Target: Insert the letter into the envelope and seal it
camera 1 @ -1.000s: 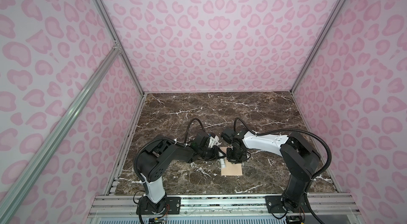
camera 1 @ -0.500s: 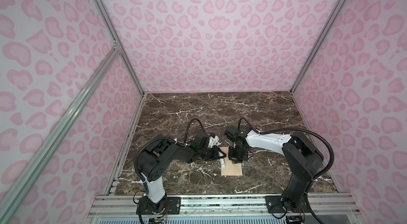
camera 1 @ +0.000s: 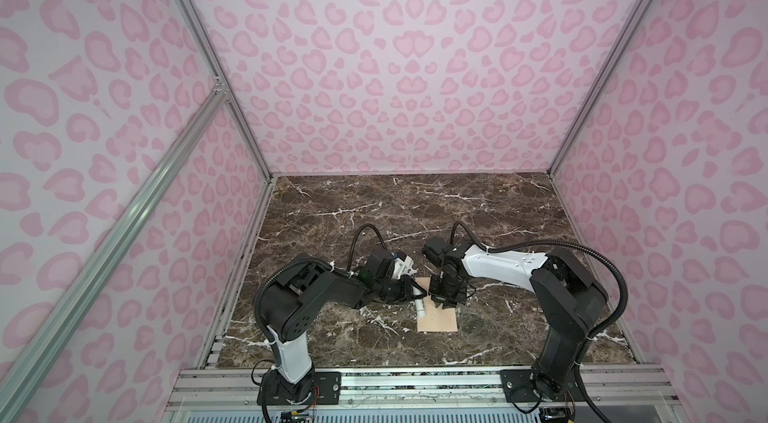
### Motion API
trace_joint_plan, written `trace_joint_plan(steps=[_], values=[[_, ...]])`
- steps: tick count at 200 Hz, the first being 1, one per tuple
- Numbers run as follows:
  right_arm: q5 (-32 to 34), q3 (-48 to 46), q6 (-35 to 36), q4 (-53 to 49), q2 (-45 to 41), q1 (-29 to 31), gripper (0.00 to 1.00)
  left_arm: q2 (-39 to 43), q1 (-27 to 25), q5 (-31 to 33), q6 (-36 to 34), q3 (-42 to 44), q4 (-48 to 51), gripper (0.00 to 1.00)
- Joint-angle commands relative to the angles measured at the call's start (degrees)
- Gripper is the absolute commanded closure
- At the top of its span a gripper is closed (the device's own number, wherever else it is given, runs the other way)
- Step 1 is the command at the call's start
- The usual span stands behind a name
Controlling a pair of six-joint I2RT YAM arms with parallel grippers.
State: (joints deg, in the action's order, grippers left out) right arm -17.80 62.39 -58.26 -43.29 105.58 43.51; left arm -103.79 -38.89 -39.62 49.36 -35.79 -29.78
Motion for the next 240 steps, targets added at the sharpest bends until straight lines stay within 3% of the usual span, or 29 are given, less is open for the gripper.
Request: trace_joint_plan(steps=[1, 67, 161, 240], values=[[0.14, -2.10, -0.45, 19.63, 5.46, 0.88, 0.78, -0.19, 0.08, 2.08, -0.75, 0.20, 2.11, 0.96], [0.66, -1.36, 0.15, 19.38, 5.34, 1.32, 0.72, 0.08, 0.09, 2.09, -0.80, 0.31, 2.33, 0.96], [0.89, -1.71, 1.57, 17.75, 3.91, 1.25, 0.86, 0.95, 0.14, 2.59, -1.20, 0.48, 3.12, 0.96], [0.49, 0.34, 1.79, 18.46, 5.78, 1.25, 0.83, 0.87, 0.19, 2.33, -1.20, 0.54, 2.93, 0.96]])
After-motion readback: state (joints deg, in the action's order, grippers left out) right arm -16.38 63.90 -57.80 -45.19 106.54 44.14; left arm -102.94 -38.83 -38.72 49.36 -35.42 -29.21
